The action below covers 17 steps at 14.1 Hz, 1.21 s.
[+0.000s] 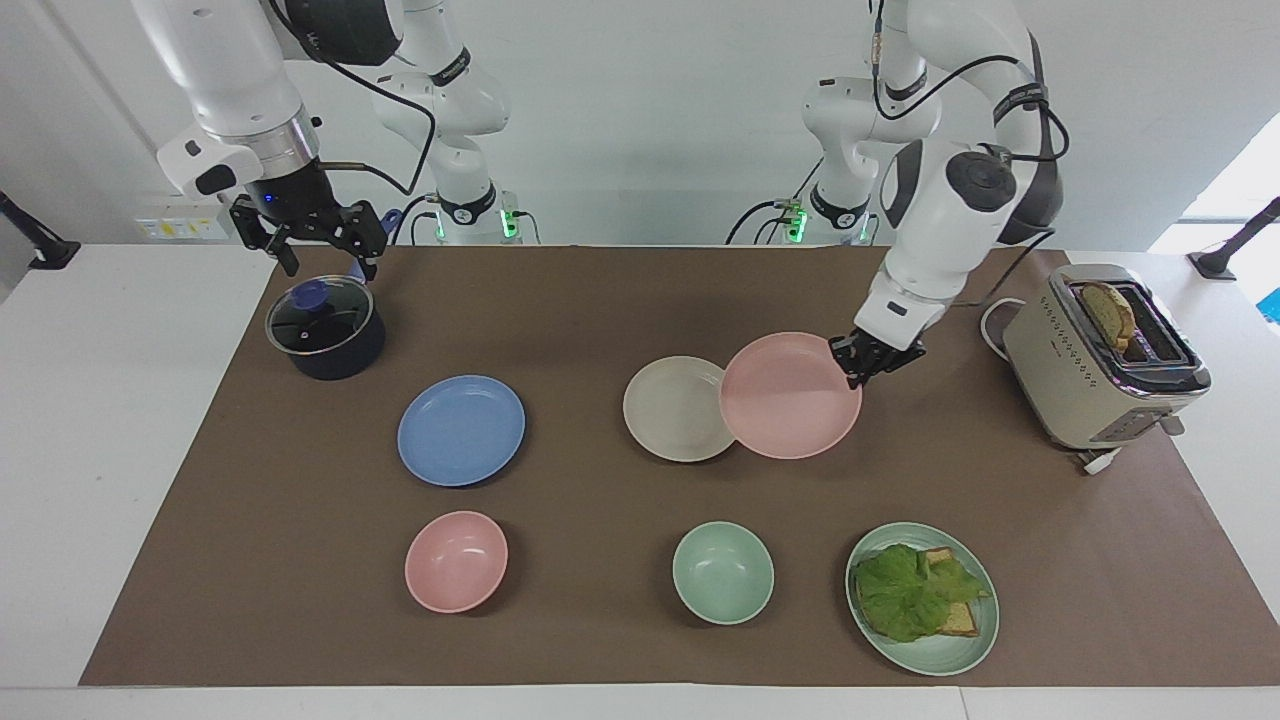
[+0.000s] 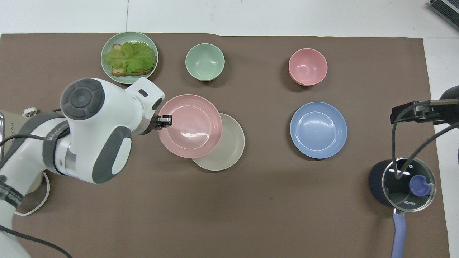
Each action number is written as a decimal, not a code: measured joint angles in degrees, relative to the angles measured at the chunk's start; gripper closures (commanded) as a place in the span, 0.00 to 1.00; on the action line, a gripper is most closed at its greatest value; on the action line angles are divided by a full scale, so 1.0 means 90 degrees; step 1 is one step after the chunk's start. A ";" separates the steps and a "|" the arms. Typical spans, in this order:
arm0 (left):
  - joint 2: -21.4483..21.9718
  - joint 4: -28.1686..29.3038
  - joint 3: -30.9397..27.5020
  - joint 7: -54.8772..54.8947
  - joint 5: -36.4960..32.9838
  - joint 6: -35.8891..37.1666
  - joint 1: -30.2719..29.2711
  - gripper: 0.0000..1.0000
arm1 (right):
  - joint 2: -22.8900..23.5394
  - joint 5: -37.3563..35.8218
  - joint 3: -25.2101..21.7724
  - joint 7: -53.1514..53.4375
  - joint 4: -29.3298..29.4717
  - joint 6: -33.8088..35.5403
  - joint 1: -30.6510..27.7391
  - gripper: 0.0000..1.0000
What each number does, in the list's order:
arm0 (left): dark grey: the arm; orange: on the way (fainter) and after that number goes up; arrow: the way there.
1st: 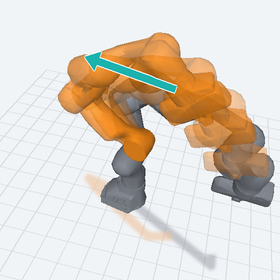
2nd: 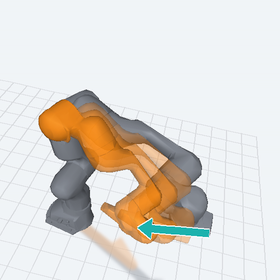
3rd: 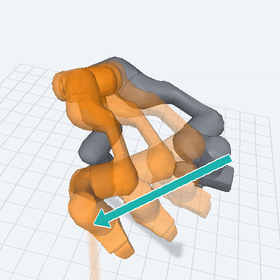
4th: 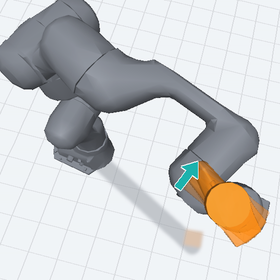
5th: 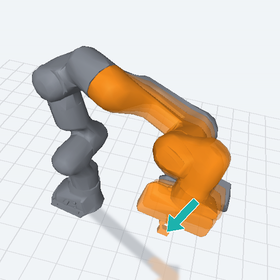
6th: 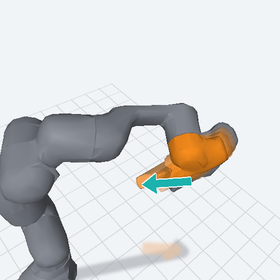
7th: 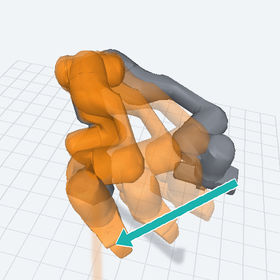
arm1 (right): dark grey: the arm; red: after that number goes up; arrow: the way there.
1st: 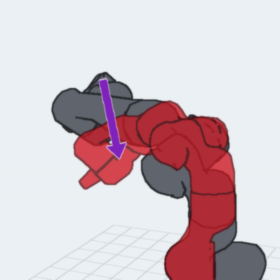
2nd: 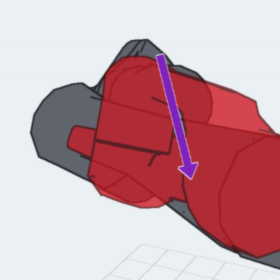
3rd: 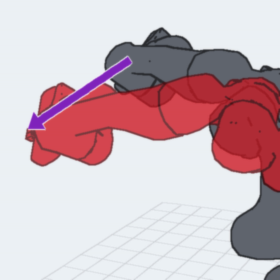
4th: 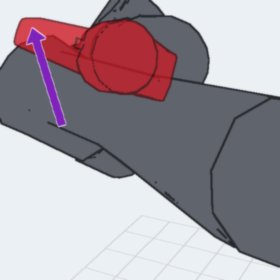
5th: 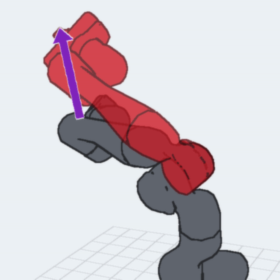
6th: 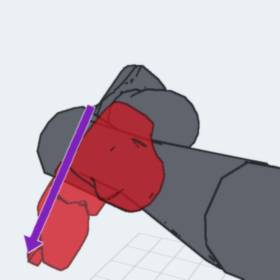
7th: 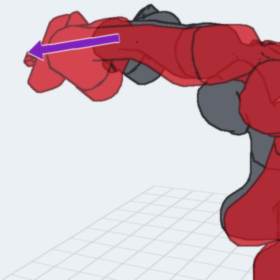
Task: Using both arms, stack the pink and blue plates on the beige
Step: 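Carry the pink plate with the left gripper onto the beige plate, then open the left gripper and withdraw it to the rest pose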
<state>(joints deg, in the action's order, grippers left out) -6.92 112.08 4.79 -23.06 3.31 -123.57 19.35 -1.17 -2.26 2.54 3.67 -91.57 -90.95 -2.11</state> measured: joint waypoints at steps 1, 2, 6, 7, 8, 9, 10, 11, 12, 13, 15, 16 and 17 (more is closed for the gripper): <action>-0.0001 0.0166 -0.0002 -0.0050 0.0000 -0.0196 0.0083 1.00 | 0.0001 0.0000 0.0000 0.0000 -0.0008 0.0000 0.0000 0.00; -0.0001 0.0338 -0.0006 -0.0120 0.0000 -0.0440 0.0147 1.00 | 0.0000 0.0000 -0.0001 0.0000 -0.0009 0.0000 -0.0002 0.00; -0.0078 0.0776 -0.0005 -0.0271 0.0001 -0.1166 0.0366 1.00 | 0.0000 0.0000 -0.0012 0.0000 -0.0010 0.0000 -0.0024 0.00; -0.0140 0.0810 -0.0008 -0.0276 0.0001 -0.1279 0.0408 1.00 | 0.0000 0.0000 -0.0012 0.0000 -0.0010 0.0000 -0.0029 0.00; -0.0198 0.0849 -0.0008 -0.0279 0.0001 -0.1385 0.0434 1.00 | 0.0000 0.0000 -0.0012 0.0000 -0.0010 0.0000 -0.0030 0.00; -0.0235 0.0868 -0.0009 -0.0279 0.0001 -0.1445 0.0446 1.00 | 0.0000 0.0000 -0.0012 0.0000 -0.0010 0.0000 -0.0031 0.00; -0.0254 0.0875 -0.0011 -0.0279 0.0001 -0.1475 0.0456 1.00 | 0.0000 0.0000 -0.0012 0.0000 -0.0010 0.0000 -0.0031 0.00; -0.0261 0.0885 -0.0014 -0.0279 0.0001 -0.1499 0.0464 1.00 | 0.0000 0.0000 -0.0012 0.0000 -0.0010 0.0000 -0.0031 0.00; -0.0266 0.0895 -0.0014 -0.0279 0.0001 -0.1527 0.0471 1.00 | 0.0000 0.0000 -0.0012 0.0000 -0.0010 0.0000 -0.0032 0.00; -0.0268 0.0905 -0.0014 -0.0279 0.0001 -0.1554 0.0484 1.00 | -0.0001 0.0000 -0.0012 0.0000 -0.0010 0.0000 -0.0032 0.00; -0.0272 0.0917 -0.0007 -0.0279 0.0001 -0.1568 0.0505 1.00 | -0.0001 0.0000 -0.0012 0.0000 -0.0010 0.0000 -0.0032 0.00; -0.0277 0.0926 -0.0007 -0.0279 0.0001 -0.1574 0.0512 1.00 | -0.0001 0.0000 -0.0012 0.0000 -0.0010 0.0000 -0.0033 0.00; -0.0291 0.0944 -0.0007 -0.0279 0.0001 -0.1600 0.0522 1.00 | -0.0002 0.0000 -0.0012 0.0000 -0.0010 0.0000 -0.0034 0.00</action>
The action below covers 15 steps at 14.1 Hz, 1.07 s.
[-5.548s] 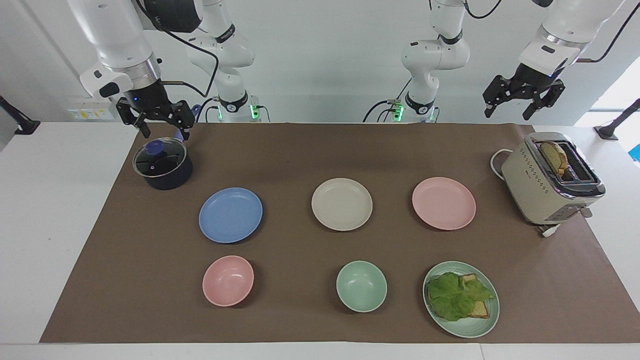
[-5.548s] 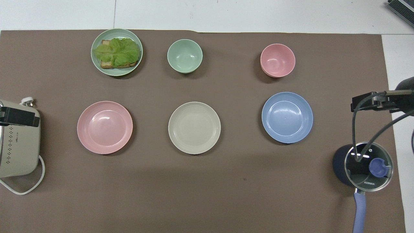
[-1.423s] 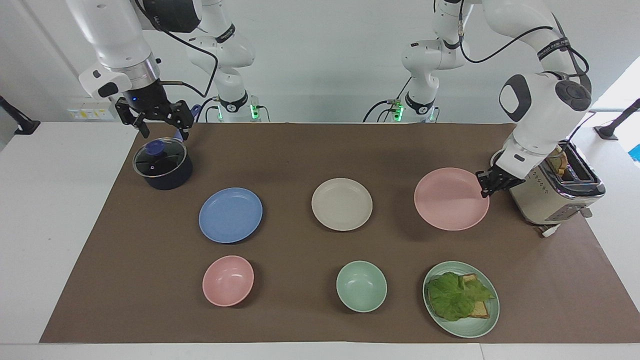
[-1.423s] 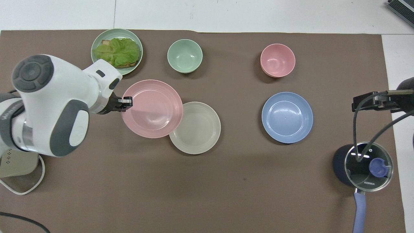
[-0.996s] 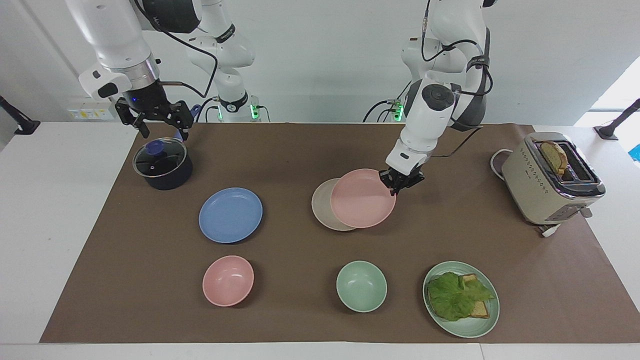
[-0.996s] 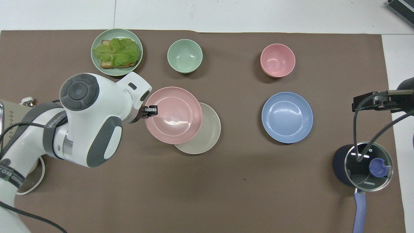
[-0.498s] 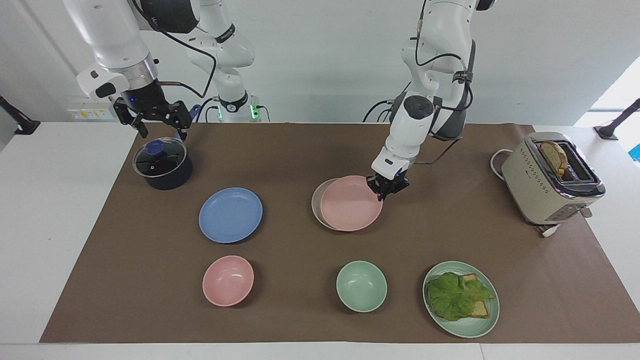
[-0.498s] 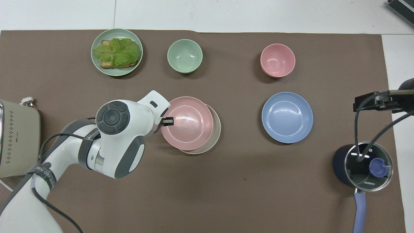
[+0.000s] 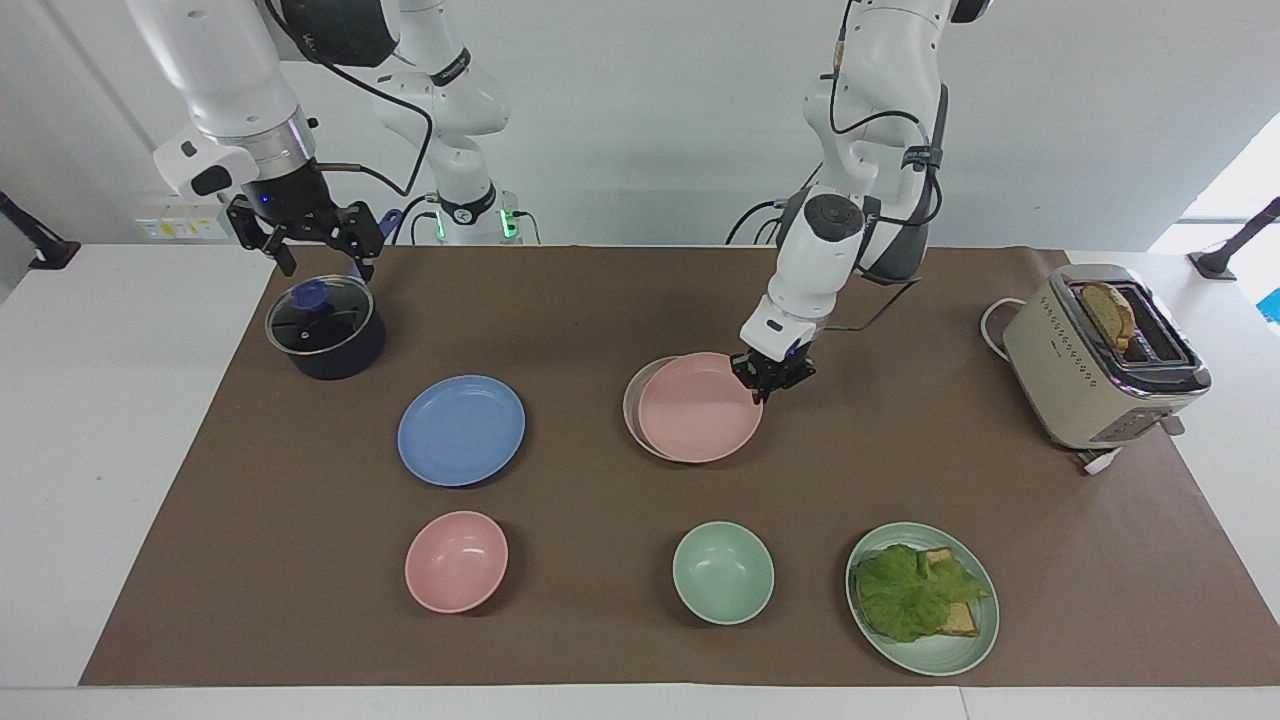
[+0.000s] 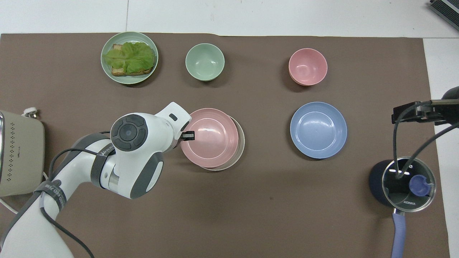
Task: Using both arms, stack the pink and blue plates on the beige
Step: 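Open the left gripper and withdraw it to the rest pose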
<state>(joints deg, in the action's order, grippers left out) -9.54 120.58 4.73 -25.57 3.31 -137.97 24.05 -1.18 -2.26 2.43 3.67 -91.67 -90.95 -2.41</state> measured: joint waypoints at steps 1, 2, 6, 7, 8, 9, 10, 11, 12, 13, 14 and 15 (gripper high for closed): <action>-0.0016 0.0022 0.0000 0.0000 0.0000 -0.0049 0.0007 1.00 | 0.0000 0.0000 0.0000 0.0000 0.0000 0.0000 -0.0001 0.00; -0.0022 0.0044 -0.0001 0.0000 0.0000 -0.0085 0.0014 1.00 | 0.0000 0.0000 0.0000 0.0000 0.0000 0.0000 -0.0001 0.00; -0.0023 0.0062 -0.0004 0.0003 0.0000 -0.0106 0.0025 0.61 | 0.0000 0.0000 -0.0001 0.0000 0.0000 0.0000 -0.0004 0.00; -0.0026 0.0065 -0.0007 0.0005 0.0000 -0.0106 0.0025 0.50 | 0.0000 0.0000 -0.0002 0.0000 0.0000 0.0000 -0.0005 0.00; -0.0030 0.0066 -0.0012 0.0006 0.0000 -0.0106 0.0025 0.45 | 0.0000 0.0000 -0.0003 0.0000 0.0000 0.0000 -0.0006 0.00; -0.0034 0.0067 -0.0017 0.0006 0.0000 -0.0107 0.0025 0.41 | 0.0000 0.0000 -0.0004 0.0000 0.0000 0.0000 -0.0008 0.00; -0.0036 0.0067 -0.0020 0.0006 0.0000 -0.0107 0.0025 0.25 | 0.0000 0.0000 -0.0004 0.0000 0.0000 0.0000 -0.0008 0.00; -0.0036 0.0067 -0.0025 0.0006 0.0000 -0.0107 0.0025 0.00 | 0.0000 0.0000 -0.0004 0.0000 0.0000 0.0000 -0.0008 0.00; -0.0036 0.0066 -0.0036 0.0006 0.0000 -0.0109 0.0025 0.00 | -0.0001 0.0000 -0.0004 0.0000 0.0000 0.0000 -0.0008 0.00; -0.0036 0.0064 -0.0053 0.0006 0.0000 -0.0110 0.0025 0.00 | -0.0001 0.0000 -0.0004 0.0000 0.0000 0.0000 -0.0008 0.00; -0.0036 0.0058 -0.0076 0.0006 0.0000 -0.0111 0.0025 0.00 | -0.0001 0.0000 -0.0004 0.0000 0.0000 0.0000 -0.0008 0.00; -0.0034 0.0035 -0.0112 0.0005 0.0000 -0.0103 0.0019 0.00 | -0.0001 0.0000 -0.0004 0.0000 0.0000 0.0000 -0.0008 0.00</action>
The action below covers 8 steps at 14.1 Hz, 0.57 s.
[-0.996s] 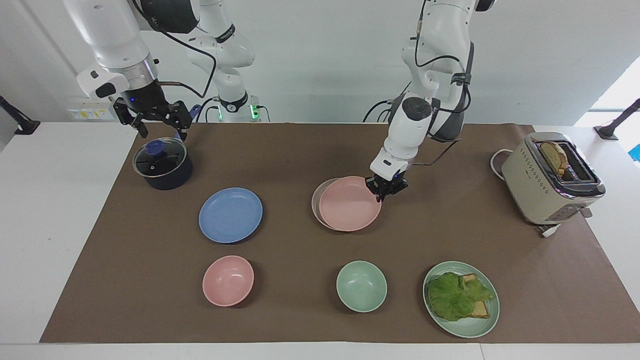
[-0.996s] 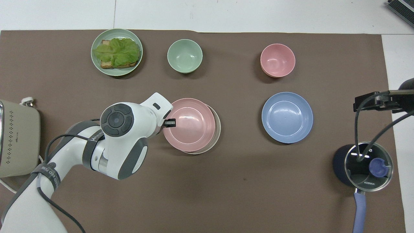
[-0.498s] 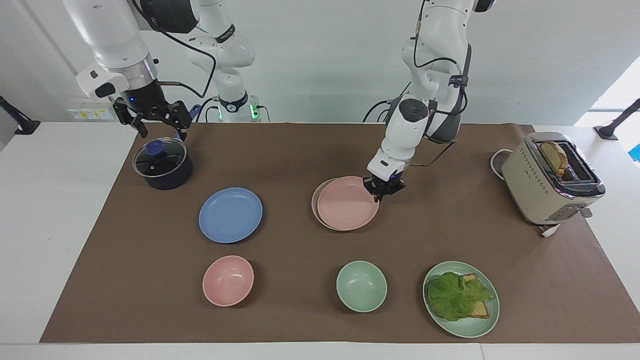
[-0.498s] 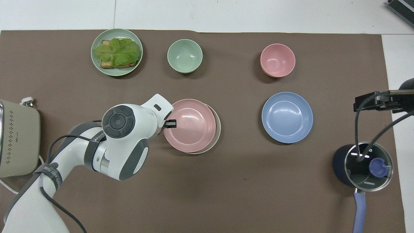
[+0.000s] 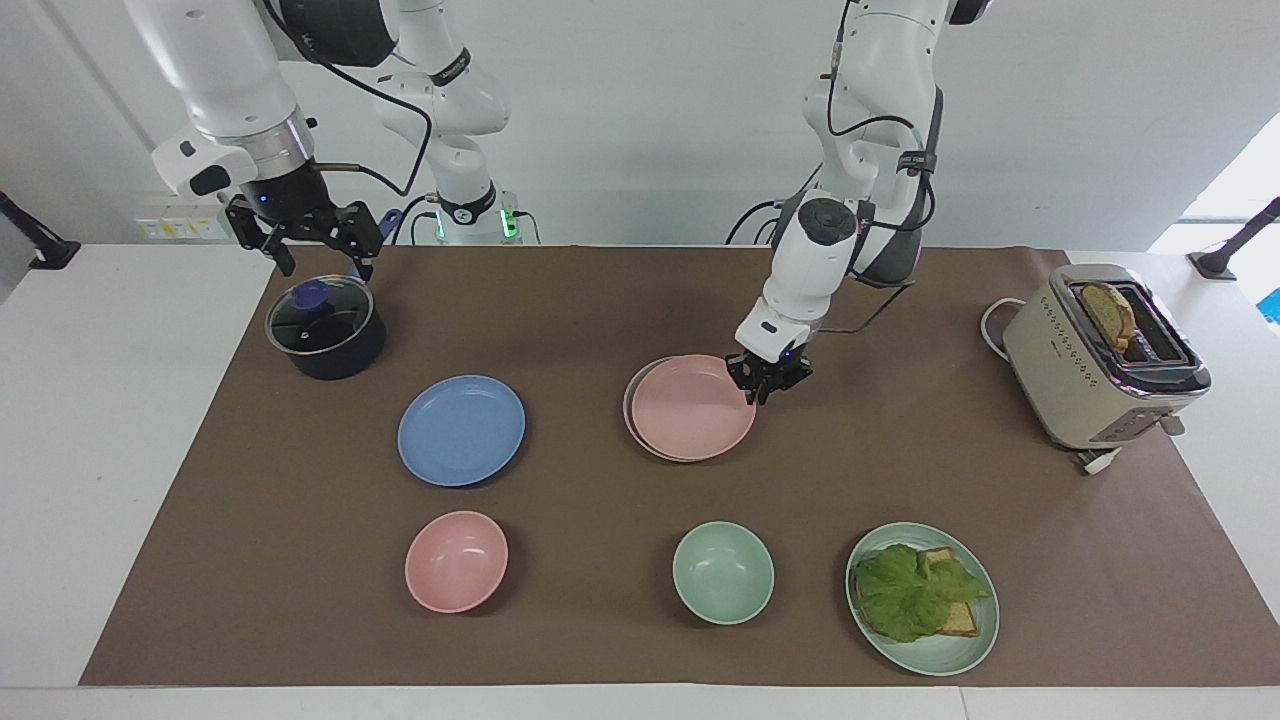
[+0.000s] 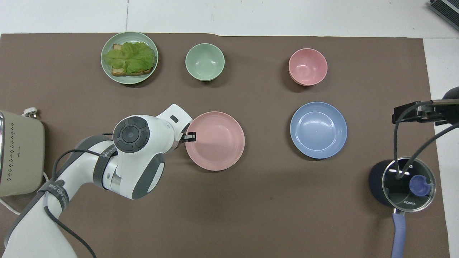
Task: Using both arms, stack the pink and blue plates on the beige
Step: 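Open the left gripper and withdraw it to the rest pose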
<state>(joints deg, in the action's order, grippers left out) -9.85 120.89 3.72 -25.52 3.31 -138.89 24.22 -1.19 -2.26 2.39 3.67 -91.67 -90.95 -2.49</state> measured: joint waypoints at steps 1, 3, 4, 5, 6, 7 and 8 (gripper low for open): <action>0.0008 -0.0062 -0.0046 0.0000 -0.0002 0.0054 -0.0041 0.00 | 0.0000 0.0000 -0.0002 0.0000 0.0000 0.0000 0.0000 0.00; 0.0064 -0.0354 -0.0094 0.0053 -0.0049 0.0443 -0.0323 0.00 | 0.0000 0.0000 -0.0004 0.0000 0.0000 0.0000 -0.0002 0.00; 0.0117 -0.0524 -0.0104 0.0152 -0.0076 0.0666 -0.0521 0.00 | 0.0000 0.0000 -0.0005 0.0000 -0.0002 0.0000 -0.0003 0.00; 0.0201 -0.0650 -0.0111 0.0314 -0.0088 0.0840 -0.0729 0.00 | 0.0000 0.0000 -0.0007 0.0000 -0.0006 0.0000 -0.0004 0.00; 0.0309 -0.0719 -0.0117 0.0519 -0.0091 0.1015 -0.0933 0.00 | 0.0000 0.0000 -0.0011 0.0000 -0.0010 0.0000 -0.0006 0.00; 0.0438 -0.0747 -0.0122 0.0777 -0.0094 0.1225 -0.1151 0.00 | 0.0000 0.0000 -0.0014 0.0000 -0.0014 0.0000 -0.0008 0.00; 0.0570 -0.0752 -0.0128 0.1065 -0.0096 0.1435 -0.1362 0.00 | 0.0000 0.0000 -0.0017 0.0000 -0.0017 0.0000 -0.0009 0.00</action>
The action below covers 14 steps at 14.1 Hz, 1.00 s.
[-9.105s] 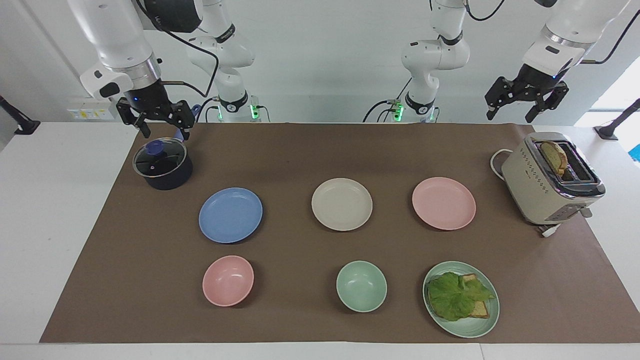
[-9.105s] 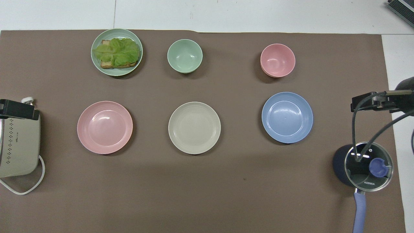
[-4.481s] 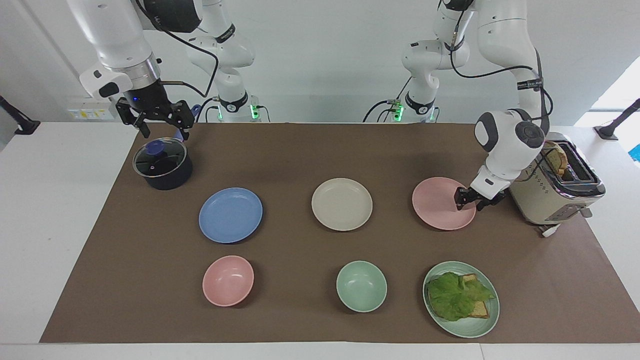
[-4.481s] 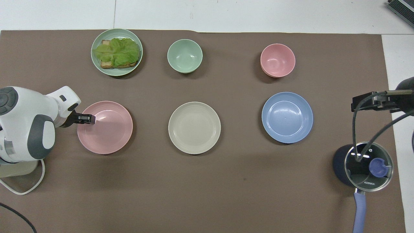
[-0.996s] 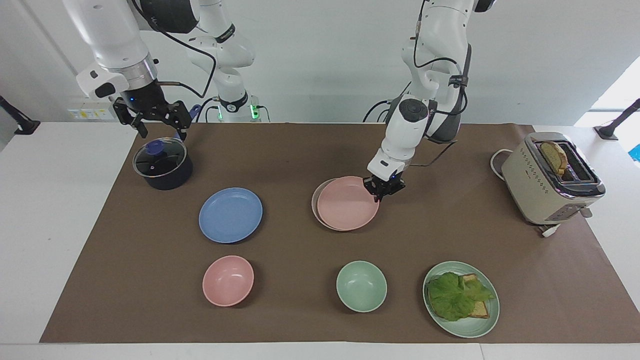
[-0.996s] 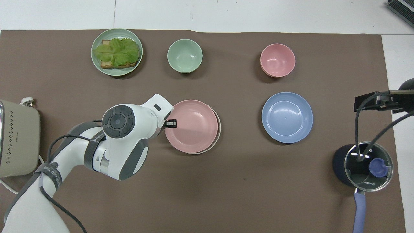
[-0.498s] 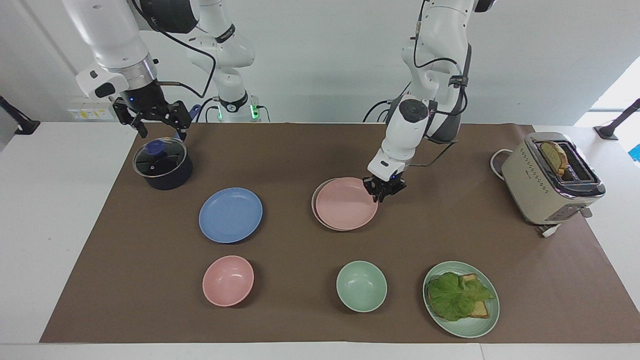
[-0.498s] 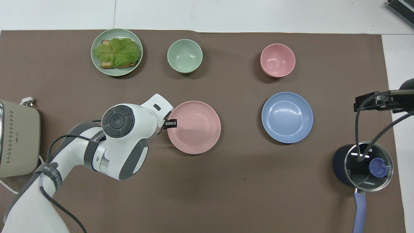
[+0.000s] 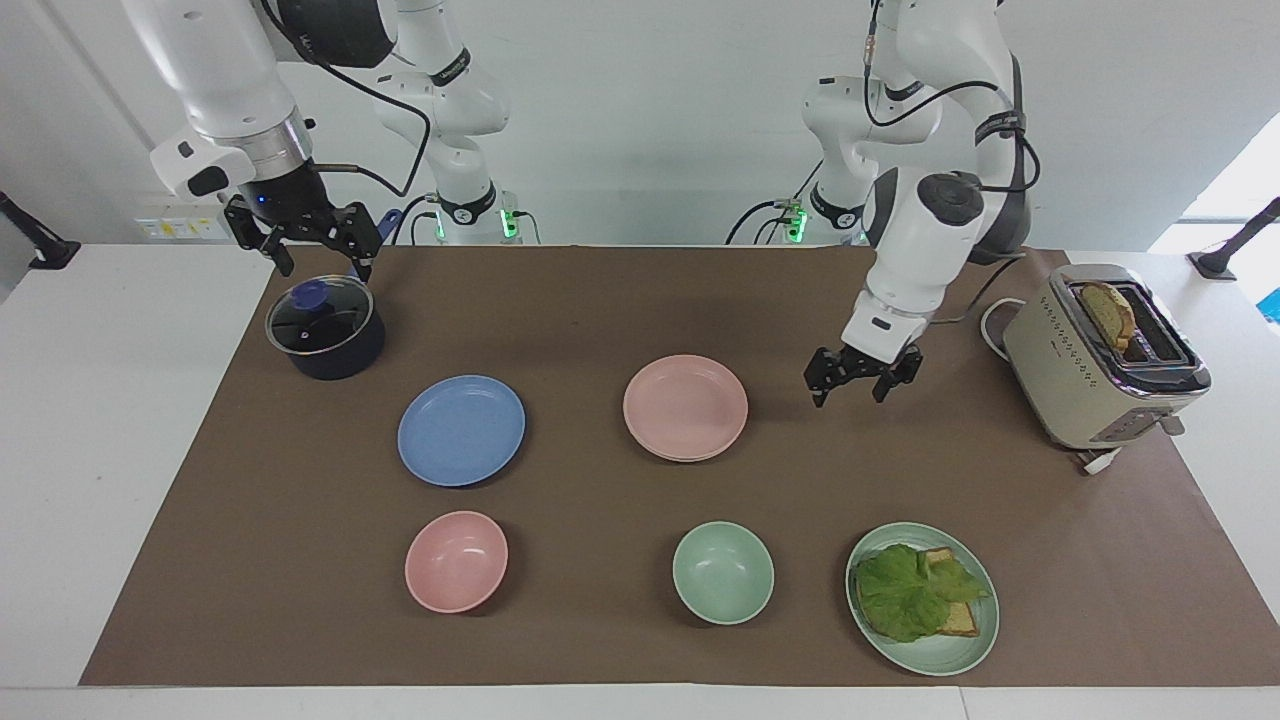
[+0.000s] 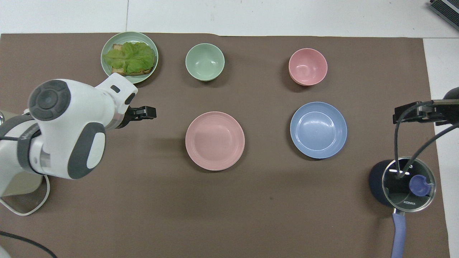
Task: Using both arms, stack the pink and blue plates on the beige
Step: 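Open the left gripper and withdraw it to the rest pose, then reach the right gripper to the blue plate rim and grasp it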
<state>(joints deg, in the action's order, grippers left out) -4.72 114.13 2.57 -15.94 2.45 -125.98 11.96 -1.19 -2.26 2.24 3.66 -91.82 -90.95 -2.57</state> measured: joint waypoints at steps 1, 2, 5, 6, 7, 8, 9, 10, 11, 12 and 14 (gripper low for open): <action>0.0152 -0.0003 -0.0005 0.0383 -0.0001 0.0260 -0.0259 0.00 | 0.0000 0.0000 -0.0006 -0.0004 -0.0003 0.0000 -0.0001 0.00; 0.0279 -0.0002 -0.0013 0.0722 -0.0001 0.0482 -0.0481 0.00 | 0.0000 0.0000 -0.0013 -0.0018 -0.0010 0.0000 -0.0002 0.00; 0.0540 -0.0001 -0.0027 0.1651 -0.0001 0.0923 -0.1053 0.00 | -0.0004 0.0000 -0.0034 -0.0048 -0.0042 -0.0088 -0.0006 0.00; 0.0599 -0.0002 -0.0031 0.1855 -0.0001 0.1029 -0.1182 0.00 | -0.0017 0.0000 -0.0043 -0.0048 -0.0101 -0.0205 -0.0017 0.00; 0.0661 -0.0011 -0.0032 0.1996 -0.0001 0.1135 -0.1287 0.00 | -0.0035 0.0000 -0.0049 -0.0060 -0.0206 -0.0313 -0.0042 0.00; 0.0720 -0.0066 -0.0038 0.2089 -0.0001 0.1280 -0.1352 0.00 | -0.0051 0.0000 -0.0050 -0.0097 -0.0317 -0.0410 -0.0077 0.00; 0.0772 -0.0200 -0.0037 0.2141 -0.0001 0.1508 -0.1381 0.00 | -0.0059 0.0000 -0.0055 -0.0159 -0.0432 -0.0477 -0.0124 0.00; 0.0810 -0.0406 -0.0035 0.2152 -0.0001 0.1789 -0.1384 0.00 | -0.0065 0.0000 -0.0056 -0.0260 -0.0565 -0.0573 -0.0187 0.00; 0.0834 -0.0668 -0.0026 0.2152 -0.0001 0.2102 -0.1383 0.00 | -0.0070 0.0000 -0.0061 -0.0379 -0.0739 -0.0773 -0.0248 0.00; 0.0847 -0.0886 -0.0019 0.2152 -0.0011 0.2349 -0.1383 0.00 | -0.0075 0.0000 -0.0065 -0.0455 -0.0915 -0.0987 -0.0289 0.00; 0.0852 -0.1243 -0.0016 0.2152 -0.0065 0.2747 -0.1384 0.00 | -0.0082 0.0000 -0.0066 -0.0492 -0.1351 -0.1481 -0.0316 0.00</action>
<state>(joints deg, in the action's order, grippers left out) 2.95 102.94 2.42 3.43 1.87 -101.26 -0.49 -1.93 -2.26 1.64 -0.76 -103.98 -104.28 -5.41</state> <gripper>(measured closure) 0.000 0.000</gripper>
